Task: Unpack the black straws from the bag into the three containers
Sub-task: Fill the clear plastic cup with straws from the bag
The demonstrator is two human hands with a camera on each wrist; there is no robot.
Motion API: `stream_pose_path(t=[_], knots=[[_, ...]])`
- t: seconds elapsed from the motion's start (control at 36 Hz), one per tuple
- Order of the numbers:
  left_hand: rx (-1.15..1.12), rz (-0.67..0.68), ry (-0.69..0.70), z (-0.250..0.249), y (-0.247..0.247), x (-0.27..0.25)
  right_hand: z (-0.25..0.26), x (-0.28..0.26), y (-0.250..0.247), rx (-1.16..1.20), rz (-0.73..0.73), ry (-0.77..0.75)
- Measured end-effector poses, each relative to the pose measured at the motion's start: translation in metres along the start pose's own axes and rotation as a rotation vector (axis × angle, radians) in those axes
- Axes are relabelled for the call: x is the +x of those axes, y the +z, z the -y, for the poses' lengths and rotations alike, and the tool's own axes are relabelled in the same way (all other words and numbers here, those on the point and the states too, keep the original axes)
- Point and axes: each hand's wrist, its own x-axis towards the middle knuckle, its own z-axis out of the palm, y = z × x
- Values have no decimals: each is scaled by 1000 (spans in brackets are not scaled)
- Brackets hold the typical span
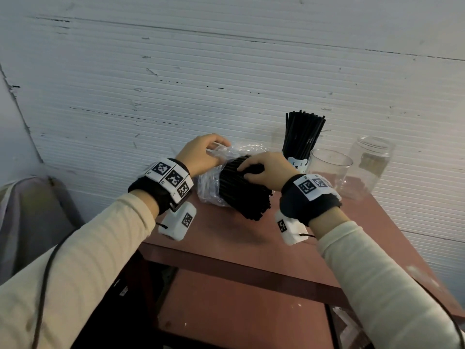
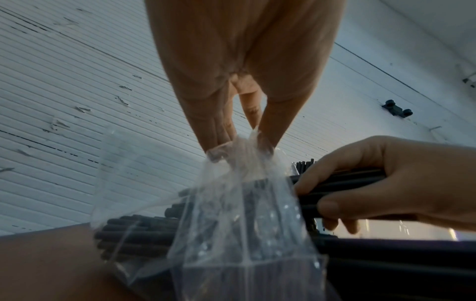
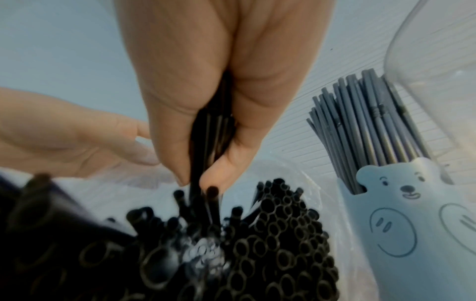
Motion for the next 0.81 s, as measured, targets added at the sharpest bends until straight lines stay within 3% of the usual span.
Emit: stream_pose_path(t=[0.11,0.22,0.33,0.44,0.58,0.69,0.81], knots=[[93,13,44,-3,4,-7,-6,-13,-15,39,-5,6],[230,9,228,-18,10,-10,-11,-28,-34,91,11,24],[260,160,378,-40,25,-11,-12,-44,-51,100,43,17],[233,299,400,-59,47,-8,-6,-59,-64,96,49,14],[246,250,348,-74,69,-2,2,-81,-85,135,10,-3],[131,192,387,-85,78,-4,3,-96,-105,202,-98,2],[-98,201,276,-105,86,-11,8,-100,-118,199,-386,-33]])
